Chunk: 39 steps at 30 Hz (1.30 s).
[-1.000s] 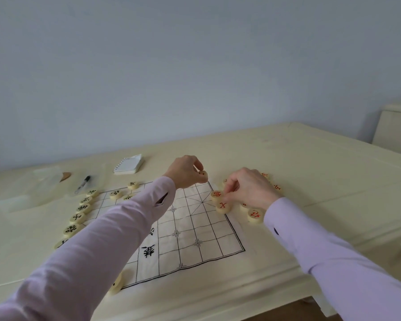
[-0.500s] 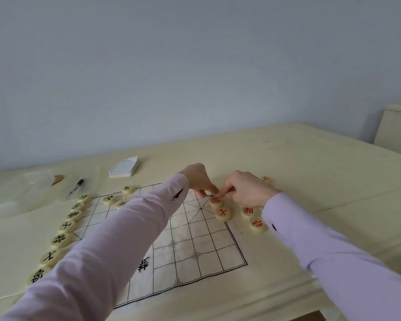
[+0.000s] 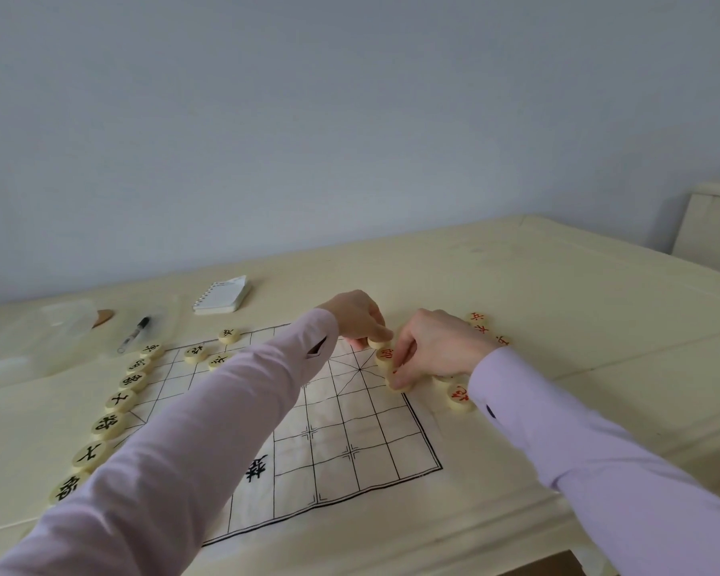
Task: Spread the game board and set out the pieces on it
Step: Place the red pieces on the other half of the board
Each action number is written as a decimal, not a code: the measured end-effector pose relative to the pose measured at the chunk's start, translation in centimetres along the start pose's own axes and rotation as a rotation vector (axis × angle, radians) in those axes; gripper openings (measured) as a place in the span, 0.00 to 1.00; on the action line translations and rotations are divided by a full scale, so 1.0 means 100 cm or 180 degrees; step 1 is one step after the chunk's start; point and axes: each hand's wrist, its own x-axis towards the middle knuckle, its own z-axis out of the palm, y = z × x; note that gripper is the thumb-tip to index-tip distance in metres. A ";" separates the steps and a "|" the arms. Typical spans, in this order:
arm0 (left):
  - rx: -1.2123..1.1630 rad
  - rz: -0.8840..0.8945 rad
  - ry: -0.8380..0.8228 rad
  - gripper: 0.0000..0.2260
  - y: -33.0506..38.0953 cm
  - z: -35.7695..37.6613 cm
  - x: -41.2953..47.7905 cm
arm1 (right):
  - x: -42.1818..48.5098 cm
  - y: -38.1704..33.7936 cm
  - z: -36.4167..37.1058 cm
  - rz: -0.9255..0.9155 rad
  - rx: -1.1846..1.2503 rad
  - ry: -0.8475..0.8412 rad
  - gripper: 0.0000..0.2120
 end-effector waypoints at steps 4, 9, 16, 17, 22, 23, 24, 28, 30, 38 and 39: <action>-0.0033 0.0010 0.0013 0.05 -0.002 0.001 0.001 | 0.000 -0.004 0.002 -0.0010 -0.0107 0.0043 0.13; -0.0054 0.0059 0.0135 0.10 -0.002 0.001 -0.001 | -0.002 -0.004 -0.002 -0.0065 -0.0045 0.0150 0.11; -0.0396 0.0551 0.0796 0.13 0.022 -0.007 -0.011 | -0.012 0.023 -0.033 0.0331 0.0397 0.1288 0.03; -0.0385 0.0650 0.0669 0.12 0.028 -0.005 -0.014 | -0.015 0.029 -0.035 0.0393 0.0413 0.1320 0.03; 0.0151 0.0885 0.0418 0.09 0.051 0.004 -0.020 | -0.028 0.046 -0.031 0.0492 0.0453 0.1075 0.03; 0.0226 0.0776 0.0433 0.08 0.052 0.002 -0.020 | -0.030 0.048 -0.030 0.0473 0.0475 0.1017 0.04; 0.0305 0.0627 0.0425 0.08 0.051 0.001 -0.020 | -0.031 0.049 -0.029 0.0462 0.0483 0.0967 0.04; 0.0631 0.0049 0.0220 0.10 0.036 -0.002 -0.020 | -0.029 0.047 -0.027 0.0381 0.0462 0.0875 0.06; 0.0655 -0.0105 0.0109 0.11 0.030 0.001 -0.020 | -0.027 0.045 -0.026 0.0305 0.0469 0.0848 0.06; 0.0383 -0.0178 0.0459 0.06 0.025 0.001 -0.016 | -0.023 0.043 -0.021 0.0259 0.0422 0.0791 0.08; 0.0353 -0.0176 0.0416 0.07 0.025 0.002 -0.017 | -0.022 0.044 -0.021 0.0282 0.0409 0.0785 0.08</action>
